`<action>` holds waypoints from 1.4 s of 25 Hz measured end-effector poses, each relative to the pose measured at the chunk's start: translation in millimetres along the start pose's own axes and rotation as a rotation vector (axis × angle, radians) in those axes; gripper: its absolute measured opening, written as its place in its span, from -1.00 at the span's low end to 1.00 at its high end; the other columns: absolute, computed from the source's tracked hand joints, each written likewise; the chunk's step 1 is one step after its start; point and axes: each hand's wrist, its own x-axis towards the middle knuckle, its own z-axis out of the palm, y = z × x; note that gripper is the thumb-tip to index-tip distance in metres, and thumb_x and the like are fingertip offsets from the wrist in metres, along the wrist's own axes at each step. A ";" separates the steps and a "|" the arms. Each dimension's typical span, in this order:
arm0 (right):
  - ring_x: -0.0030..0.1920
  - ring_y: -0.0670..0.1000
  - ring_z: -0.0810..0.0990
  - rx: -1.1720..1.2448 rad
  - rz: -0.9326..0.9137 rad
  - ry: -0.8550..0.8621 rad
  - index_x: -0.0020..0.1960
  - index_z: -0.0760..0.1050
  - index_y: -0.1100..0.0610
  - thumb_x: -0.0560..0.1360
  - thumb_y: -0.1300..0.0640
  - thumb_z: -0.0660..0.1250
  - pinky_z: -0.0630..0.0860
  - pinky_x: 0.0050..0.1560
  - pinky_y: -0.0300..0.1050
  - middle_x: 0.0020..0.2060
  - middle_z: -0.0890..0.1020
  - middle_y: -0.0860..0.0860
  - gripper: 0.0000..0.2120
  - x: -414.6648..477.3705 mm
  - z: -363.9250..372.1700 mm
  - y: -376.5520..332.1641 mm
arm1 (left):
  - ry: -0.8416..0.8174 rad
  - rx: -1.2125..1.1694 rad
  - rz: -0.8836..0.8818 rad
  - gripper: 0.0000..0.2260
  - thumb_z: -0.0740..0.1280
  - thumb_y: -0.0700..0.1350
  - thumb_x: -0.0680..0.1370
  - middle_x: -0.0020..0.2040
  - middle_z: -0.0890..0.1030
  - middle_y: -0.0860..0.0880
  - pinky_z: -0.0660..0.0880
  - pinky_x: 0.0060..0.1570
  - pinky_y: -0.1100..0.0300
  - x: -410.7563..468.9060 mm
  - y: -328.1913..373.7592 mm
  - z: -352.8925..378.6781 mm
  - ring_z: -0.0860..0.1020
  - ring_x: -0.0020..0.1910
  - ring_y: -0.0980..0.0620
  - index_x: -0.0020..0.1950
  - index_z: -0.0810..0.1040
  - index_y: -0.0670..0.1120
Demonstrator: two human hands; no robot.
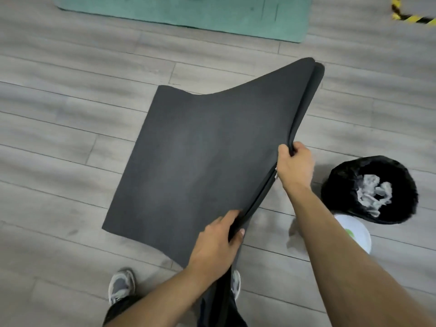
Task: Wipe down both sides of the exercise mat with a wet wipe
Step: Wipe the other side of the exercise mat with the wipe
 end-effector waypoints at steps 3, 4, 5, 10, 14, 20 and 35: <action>-0.44 -0.01 0.33 0.020 -0.034 0.026 -0.31 0.30 0.13 0.43 0.04 0.20 0.29 -0.39 -0.09 -0.49 0.38 -0.05 -0.78 -8.4 -66.9 -51.2 | 0.021 -0.035 0.022 -0.69 0.24 0.09 0.67 0.16 0.59 0.12 0.54 0.17 0.05 -35.8 66.9 -22.1 0.58 0.15 0.05 0.41 0.35 0.21; -0.43 0.00 0.33 0.010 -0.056 0.023 -0.31 0.30 0.12 0.42 0.03 0.20 0.27 -0.38 -0.09 -0.48 0.38 -0.05 -0.78 -10.1 -86.6 -67.0 | 0.010 -0.043 0.020 -0.70 0.23 0.10 0.67 0.16 0.58 0.12 0.54 0.17 0.01 -46.0 87.1 -28.5 0.58 0.14 0.03 0.40 0.33 0.21; -0.41 0.02 0.34 0.002 -0.071 0.020 -0.31 0.31 0.12 0.41 0.01 0.19 0.28 -0.36 -0.10 -0.47 0.38 -0.04 -0.78 -12.3 -104.2 -83.2 | 0.001 -0.051 0.014 -0.71 0.22 0.10 0.68 0.17 0.57 0.12 0.54 0.18 -0.02 -57.0 105.8 -35.3 0.57 0.15 0.01 0.40 0.32 0.21; -0.37 0.02 0.39 0.021 -0.188 0.034 -0.27 0.35 0.16 0.41 0.02 0.18 0.32 -0.32 -0.09 -0.44 0.44 -0.03 -0.79 -28.5 -153.6 -163.0 | 0.068 -0.048 0.100 -0.80 0.17 0.07 0.70 0.08 0.52 0.15 0.51 0.09 -0.03 -102.5 168.6 -75.2 0.55 0.07 0.01 0.31 0.31 0.11; -0.29 0.11 0.49 0.039 -0.292 0.036 -0.19 0.43 0.17 0.42 -0.01 0.18 0.44 -0.29 0.01 -0.34 0.55 0.08 -0.76 -51.0 -148.1 -223.1 | 0.144 -0.120 0.137 -0.81 0.16 0.11 0.70 0.02 0.53 0.17 0.52 -0.02 0.08 -123.6 171.0 -120.6 0.55 0.00 0.07 0.28 0.32 0.11; -0.25 0.17 0.46 -0.064 -0.333 -0.078 -0.21 0.33 0.20 0.49 0.07 0.21 0.35 -0.27 -0.04 -0.36 0.47 0.04 -0.79 -78.8 -72.2 -274.5 | 0.253 -0.085 0.056 -0.79 0.21 0.05 0.69 0.09 0.61 0.13 0.50 0.02 0.14 -117.2 113.0 -186.9 0.58 0.05 0.06 0.32 0.37 0.07; -0.26 0.12 0.54 -0.195 -0.083 -0.173 -0.09 0.43 0.22 0.53 0.09 0.19 0.43 -0.32 -0.10 -0.33 0.54 0.02 -0.82 -117.2 311.0 -350.7 | 0.182 0.044 -0.107 -0.70 0.13 0.07 0.70 0.22 0.58 0.07 0.47 0.16 0.07 12.1 -206.6 -377.8 0.56 0.18 -0.02 0.42 0.34 0.04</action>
